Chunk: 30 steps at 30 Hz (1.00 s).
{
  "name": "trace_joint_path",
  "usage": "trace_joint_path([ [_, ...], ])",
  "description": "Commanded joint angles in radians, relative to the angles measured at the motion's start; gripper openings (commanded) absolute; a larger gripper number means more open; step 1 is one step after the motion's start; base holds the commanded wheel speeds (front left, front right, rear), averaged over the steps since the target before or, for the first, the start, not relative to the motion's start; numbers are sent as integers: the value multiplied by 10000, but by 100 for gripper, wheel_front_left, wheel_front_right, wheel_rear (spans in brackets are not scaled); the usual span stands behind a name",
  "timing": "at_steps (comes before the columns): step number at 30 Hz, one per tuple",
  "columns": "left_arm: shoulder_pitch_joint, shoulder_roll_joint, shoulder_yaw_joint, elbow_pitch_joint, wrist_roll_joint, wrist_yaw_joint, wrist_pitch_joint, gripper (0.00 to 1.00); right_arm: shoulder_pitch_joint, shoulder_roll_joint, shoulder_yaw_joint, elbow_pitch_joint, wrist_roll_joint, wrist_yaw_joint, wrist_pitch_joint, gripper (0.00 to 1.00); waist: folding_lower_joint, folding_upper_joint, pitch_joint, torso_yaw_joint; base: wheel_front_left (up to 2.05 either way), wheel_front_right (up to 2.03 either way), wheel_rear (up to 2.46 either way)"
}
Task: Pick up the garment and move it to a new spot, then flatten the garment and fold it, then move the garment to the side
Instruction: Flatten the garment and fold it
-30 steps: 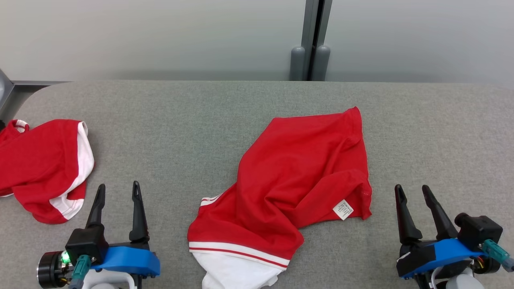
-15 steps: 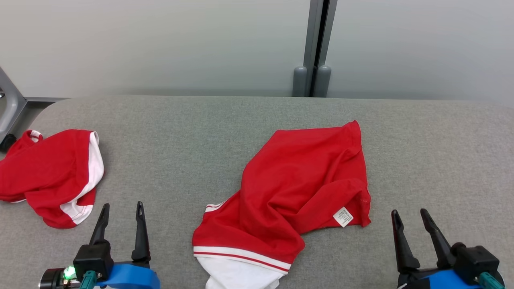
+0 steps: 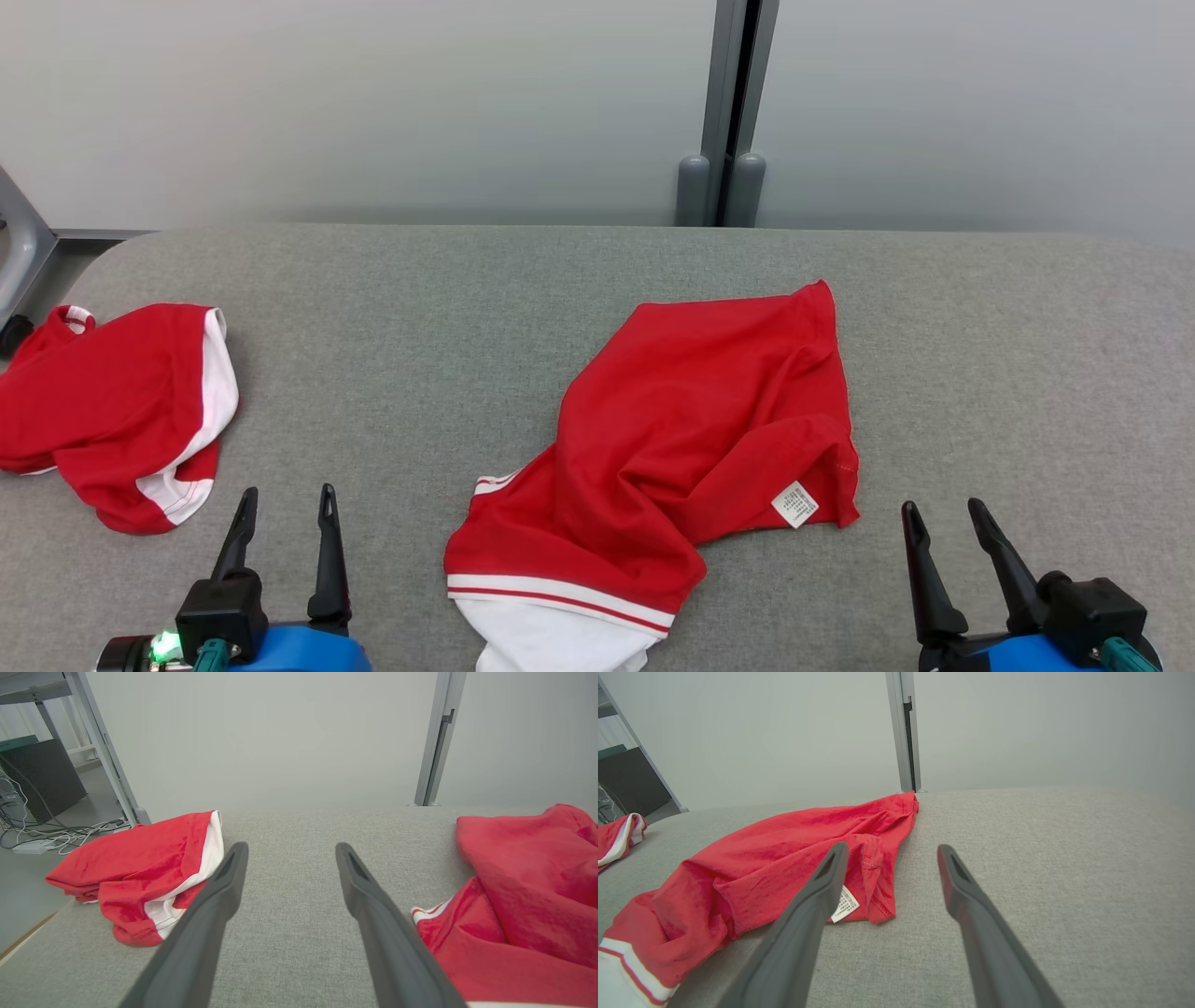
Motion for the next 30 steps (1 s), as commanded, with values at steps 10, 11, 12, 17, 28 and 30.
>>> trace_joint_path([
  [10, 92, -3, -152, 99, -318, -272, -30, 100, -215, 3, 250, 280, 68, 6, -37, 100, 1, 0, -18, -78, 0, 0, 0],
  [11, 176, -23, -239, 193, -425, -389, -28, 100, -297, 1, 299, 370, 49, 6, -37, 100, 1, 0, -9, -110, 0, 0, 0],
  [12, 226, -26, -295, 271, -470, -452, -30, 100, -418, -3, 343, 437, 67, 6, -37, 100, 1, 0, 7, -131, 0, 0, 0],
  [17, 350, 33, -778, 605, -552, -690, -28, 100, -1016, -8, 491, 1169, -174, 4, -37, 100, 1, 0, 174, -138, 0, 0, 0],
  [28, 835, 176, -2717, 1539, -610, -882, -30, 100, -2214, -245, 744, 2706, -226, 6, -35, 100, 1, 0, 523, 136, 0, 0, 0],
  [30, 847, 245, -3166, 1653, -753, -877, -30, 100, -2378, -381, 872, 3003, -198, 6, -37, 100, 1, 0, 573, 170, 0, 0, 0],
])
